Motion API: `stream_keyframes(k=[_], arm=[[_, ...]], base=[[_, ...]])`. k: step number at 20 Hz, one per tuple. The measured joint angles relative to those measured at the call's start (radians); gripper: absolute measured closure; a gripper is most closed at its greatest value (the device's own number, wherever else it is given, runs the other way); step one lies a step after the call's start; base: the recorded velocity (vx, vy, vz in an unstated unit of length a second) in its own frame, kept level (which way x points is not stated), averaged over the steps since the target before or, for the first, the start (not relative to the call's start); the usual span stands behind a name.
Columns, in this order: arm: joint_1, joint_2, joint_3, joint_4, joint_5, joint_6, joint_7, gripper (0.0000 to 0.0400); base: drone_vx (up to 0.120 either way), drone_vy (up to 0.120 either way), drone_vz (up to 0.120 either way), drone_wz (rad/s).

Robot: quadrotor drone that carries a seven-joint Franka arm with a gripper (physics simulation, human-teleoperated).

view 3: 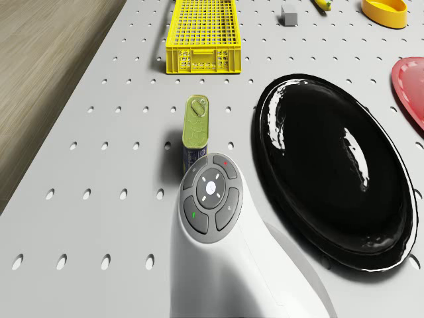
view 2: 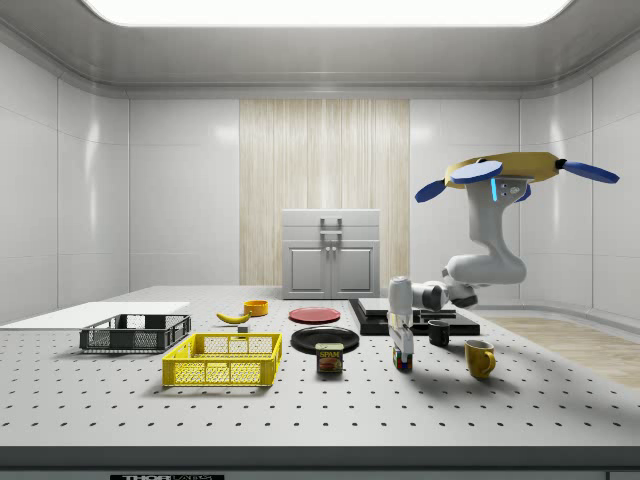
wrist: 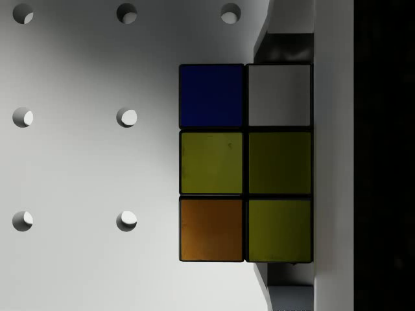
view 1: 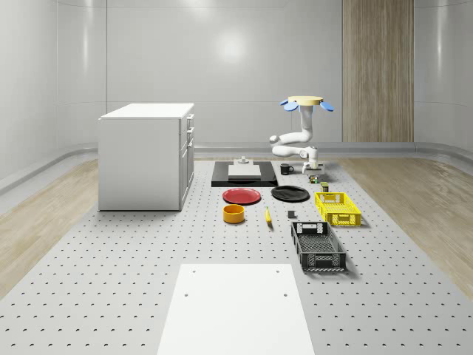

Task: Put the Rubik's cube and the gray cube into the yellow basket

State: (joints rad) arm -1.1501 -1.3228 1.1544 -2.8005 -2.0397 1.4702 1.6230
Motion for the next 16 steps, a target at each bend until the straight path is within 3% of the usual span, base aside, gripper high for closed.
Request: stream_keyframes(k=[9, 16], arm=[[-0.007, -0.012, 0.043, -0.011, 0.045, -0.006, 0.011, 0.0074], [-0.014, -0.021, 0.113, -0.027, 0.115, -0.024, 0.025, 0.0075]], base=[[0.0, 0.0, 0.004, 0.0], [0.0, 0.0, 0.12, 0.0]])
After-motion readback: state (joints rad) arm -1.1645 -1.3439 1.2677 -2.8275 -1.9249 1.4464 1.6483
